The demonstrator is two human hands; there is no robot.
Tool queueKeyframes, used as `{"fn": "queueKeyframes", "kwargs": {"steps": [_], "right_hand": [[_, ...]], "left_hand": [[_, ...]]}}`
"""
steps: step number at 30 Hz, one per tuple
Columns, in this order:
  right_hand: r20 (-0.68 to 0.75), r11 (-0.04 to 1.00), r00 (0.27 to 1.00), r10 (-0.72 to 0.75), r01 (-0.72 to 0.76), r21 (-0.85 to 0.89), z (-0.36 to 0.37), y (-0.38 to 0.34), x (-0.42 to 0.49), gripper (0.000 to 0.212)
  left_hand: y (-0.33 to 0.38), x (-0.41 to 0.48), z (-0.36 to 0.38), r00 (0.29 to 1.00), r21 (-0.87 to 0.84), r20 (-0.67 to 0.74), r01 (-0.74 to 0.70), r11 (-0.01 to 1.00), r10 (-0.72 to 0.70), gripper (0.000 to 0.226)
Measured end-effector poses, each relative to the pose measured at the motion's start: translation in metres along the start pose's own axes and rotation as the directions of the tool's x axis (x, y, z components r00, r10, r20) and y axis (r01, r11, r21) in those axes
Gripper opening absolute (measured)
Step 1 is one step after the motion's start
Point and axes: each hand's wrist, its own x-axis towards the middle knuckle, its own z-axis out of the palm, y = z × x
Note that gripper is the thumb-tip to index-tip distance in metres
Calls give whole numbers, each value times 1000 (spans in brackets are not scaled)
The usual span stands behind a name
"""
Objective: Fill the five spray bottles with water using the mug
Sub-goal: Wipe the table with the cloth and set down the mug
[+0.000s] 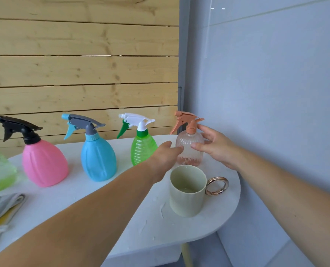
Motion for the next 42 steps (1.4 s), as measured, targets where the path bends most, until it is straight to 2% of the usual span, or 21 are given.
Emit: {"fn": "queueKeyframes", "kwargs": {"steps": [1,3,6,10,14,16,19,20,22,24,25,27,32,34,37,39,42], "right_hand": [[-35,1000,999,9,-9,-12,-1,-4,-4,65],[-126,996,991,44,-53,-69,-4,-14,-15,62],[-271,991,962,19,-54,-123,-2,-39,-37,46],[-353,967,914,-200,127,-220,23,-87,-73,13],[-235,942,925,-298,246,-229,74,-129,-118,6],[-156,935,937,-313,275,-223,104,-137,-139,6],[-61,940,956,-288,270,-211,147,-139,-160,6],[-29,939,959,-281,269,-216,160,-139,-165,6],[28,941,966,-258,258,-219,185,-138,-170,5],[65,948,973,-222,231,-221,205,-135,-174,5],[76,953,977,-200,212,-219,213,-133,-174,4],[90,957,981,-175,191,-218,224,-128,-175,3],[127,934,978,-164,195,-298,229,-113,-174,8],[163,878,978,-128,188,-440,228,-104,-172,14],[217,653,973,-80,216,-726,227,-93,-172,33],[227,537,973,-49,218,-815,223,-87,-177,39],[230,433,972,-43,226,-873,216,-74,-187,41]], "left_hand": [[2,-7,-5,1000,-18,7,15,1000,-15,56],[5,-26,-17,999,-55,26,47,997,-45,19],[3,-61,-38,999,-42,23,47,998,-46,14],[0,-113,-71,1000,56,-8,-12,998,12,7],[-19,-162,-124,987,230,-147,-35,973,70,6],[-34,-187,-156,967,333,-235,-16,943,100,18],[-65,-222,-206,893,489,-387,-12,872,229,25],[-76,-230,-223,862,566,-420,4,825,283,29],[-100,-242,-258,835,752,-455,175,636,308,41],[-123,-244,-291,866,838,-458,345,423,201,59],[-134,-244,-306,883,848,-450,378,371,129,67],[-152,-240,-327,908,854,-418,379,356,38,77],[-163,-230,-325,933,855,-354,293,427,68,68],[-162,-228,-307,949,876,-296,225,426,108,65],[-161,-228,-278,961,893,-246,173,416,129,66],[-163,-228,-276,953,887,-279,208,412,121,69],[-167,-227,-294,911,844,-403,336,417,82,72]]}}
